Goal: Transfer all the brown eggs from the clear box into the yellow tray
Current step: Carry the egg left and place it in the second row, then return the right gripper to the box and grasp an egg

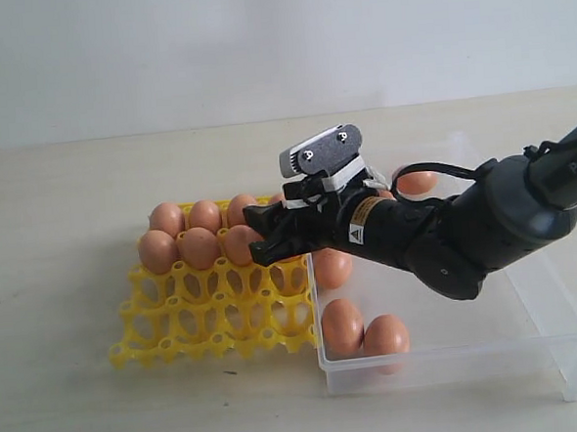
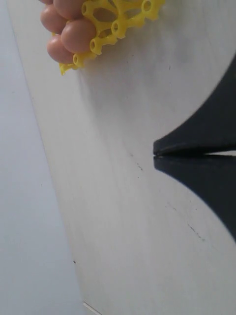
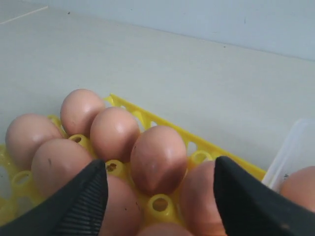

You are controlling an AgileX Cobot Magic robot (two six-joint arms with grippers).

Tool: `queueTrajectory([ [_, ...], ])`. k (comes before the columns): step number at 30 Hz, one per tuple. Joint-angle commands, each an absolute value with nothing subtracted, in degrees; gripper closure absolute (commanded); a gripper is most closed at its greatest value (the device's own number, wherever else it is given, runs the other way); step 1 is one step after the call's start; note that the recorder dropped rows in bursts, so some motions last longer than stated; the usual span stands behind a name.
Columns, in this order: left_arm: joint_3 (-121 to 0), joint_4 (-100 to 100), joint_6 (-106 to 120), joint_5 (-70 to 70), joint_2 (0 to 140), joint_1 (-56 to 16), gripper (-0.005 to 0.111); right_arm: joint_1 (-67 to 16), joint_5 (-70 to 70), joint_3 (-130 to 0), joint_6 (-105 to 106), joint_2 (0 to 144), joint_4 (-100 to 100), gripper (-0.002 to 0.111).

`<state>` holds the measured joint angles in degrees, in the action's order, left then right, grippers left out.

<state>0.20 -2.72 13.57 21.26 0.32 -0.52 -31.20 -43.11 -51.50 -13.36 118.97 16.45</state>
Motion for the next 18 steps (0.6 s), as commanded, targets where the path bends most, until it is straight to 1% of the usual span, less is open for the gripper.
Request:
queueTrajectory([
  [1,0.0,-2.9,13.5,20.8,0.0,-0.6,0.107,-31.3,-39.6,-51.3,-13.5,114.4,16.3,0.060],
  [4,0.0,-2.9,13.5,20.8,0.0,-0.6,0.107,-31.3,-28.3,-51.3,-13.2,106.4,13.6,0.082],
  [7,0.0,-2.9,13.5,20.8,0.0,-0.6,0.107,-31.2,-11.8,-52.7,-11.9,97.7,6.4,0.107],
  [9,0.0,-2.9,13.5,20.8,0.0,-0.6,0.107,-30.6,-2.7,-54.0,-11.9,93.9,0.0,0.108],
  [12,0.0,-2.9,13.5,20.8,0.0,-0.6,0.107,-28.7,6.2,-54.8,-12.1,91.5,-5.0,0.108],
  [16,0.0,-2.9,13.5,20.8,0.0,-0.6,0.107,-25.9,13.8,-54.7,-16.7,92.2,-12.0,0.108],
  [18,0.0,-2.9,13.5,20.8,0.0,-0.6,0.107,-25.0,15.0,-54.4,-16.5,93.2,-14.7,0.108],
])
